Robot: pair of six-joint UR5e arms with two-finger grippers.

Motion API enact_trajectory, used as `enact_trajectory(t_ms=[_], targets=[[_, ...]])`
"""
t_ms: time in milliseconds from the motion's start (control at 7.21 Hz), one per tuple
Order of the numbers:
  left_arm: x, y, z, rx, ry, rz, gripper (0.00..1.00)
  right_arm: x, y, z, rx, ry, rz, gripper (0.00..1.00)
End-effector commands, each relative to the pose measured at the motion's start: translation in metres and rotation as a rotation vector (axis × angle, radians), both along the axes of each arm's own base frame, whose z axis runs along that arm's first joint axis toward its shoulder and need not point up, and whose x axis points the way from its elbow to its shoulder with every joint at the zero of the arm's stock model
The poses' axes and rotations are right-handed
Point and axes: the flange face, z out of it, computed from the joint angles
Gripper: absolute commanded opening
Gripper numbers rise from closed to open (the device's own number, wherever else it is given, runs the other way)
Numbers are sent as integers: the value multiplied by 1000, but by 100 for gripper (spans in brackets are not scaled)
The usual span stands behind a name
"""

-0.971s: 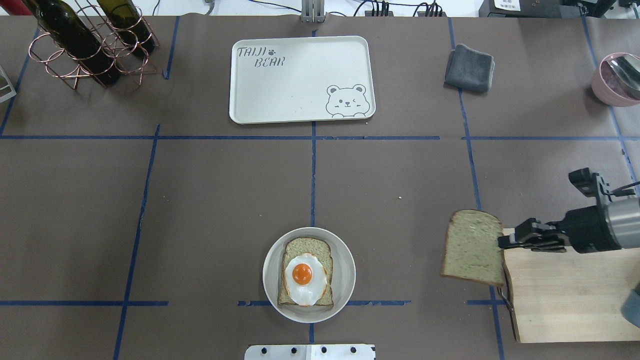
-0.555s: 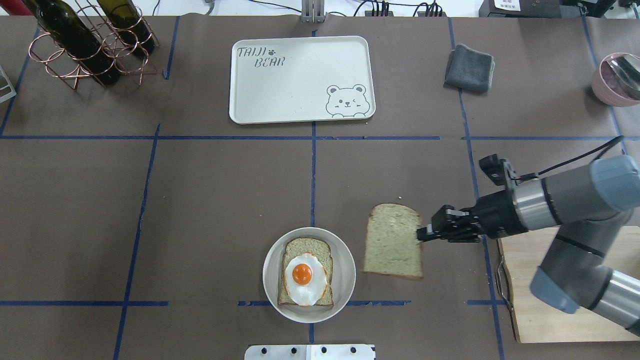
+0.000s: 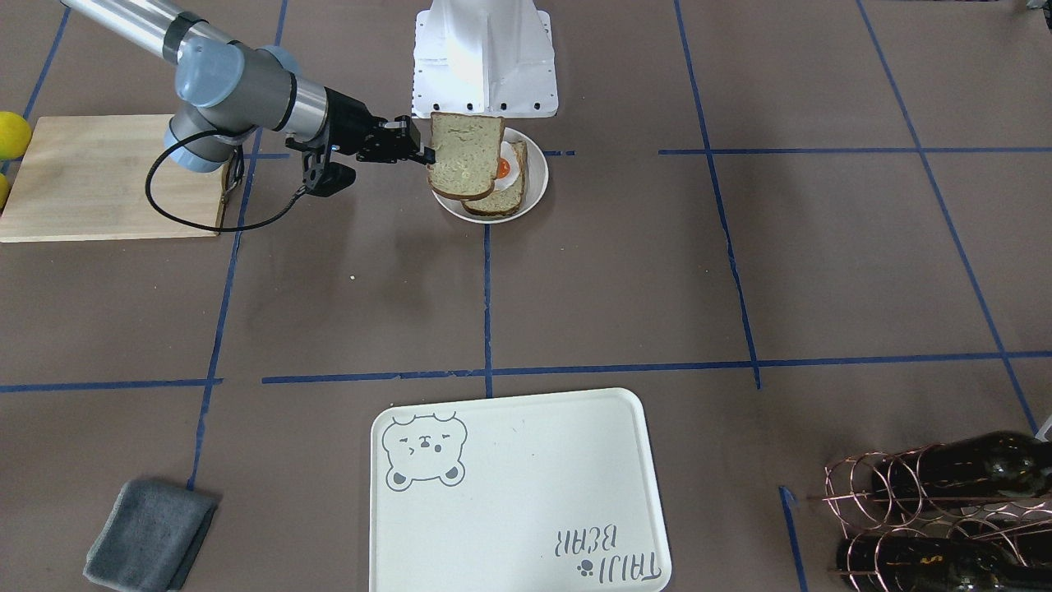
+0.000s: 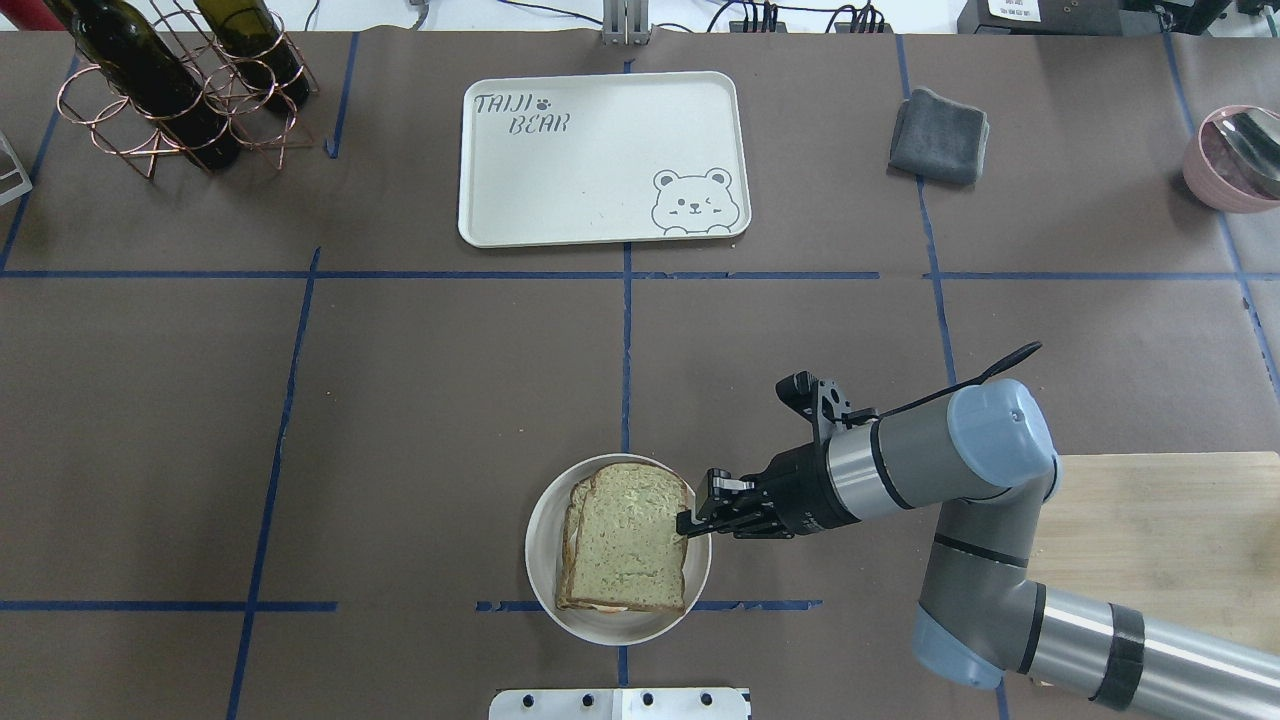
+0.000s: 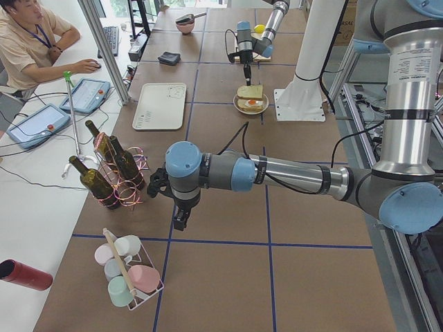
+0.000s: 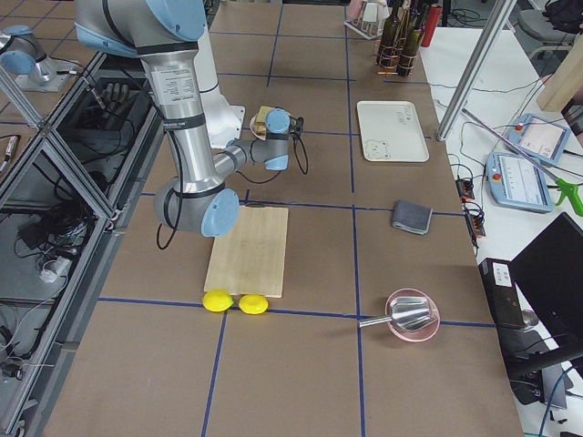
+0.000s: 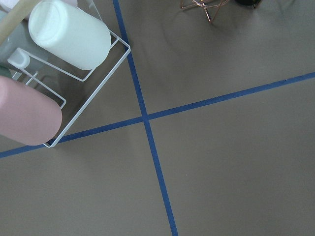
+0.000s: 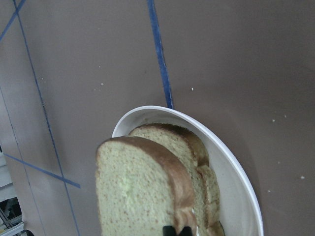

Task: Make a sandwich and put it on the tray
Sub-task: 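Carry the bread slice with the right gripper over the egg toast, then lower the bread slice onto the egg and open the right gripper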

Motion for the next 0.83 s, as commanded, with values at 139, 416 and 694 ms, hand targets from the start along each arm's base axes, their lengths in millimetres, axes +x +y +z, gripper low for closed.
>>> enact_trajectory(t_ms=[139,416,694], targets=[[0,0,-1,2,0,0,100,-19,-2,-13,-11,24,30,0],[0,0,-1,2,1,0,100,-18,-4,-11,-9,32,35,0],[0,0,-1,2,1,0,100,-20,-3,-8,-10,39,32,58]])
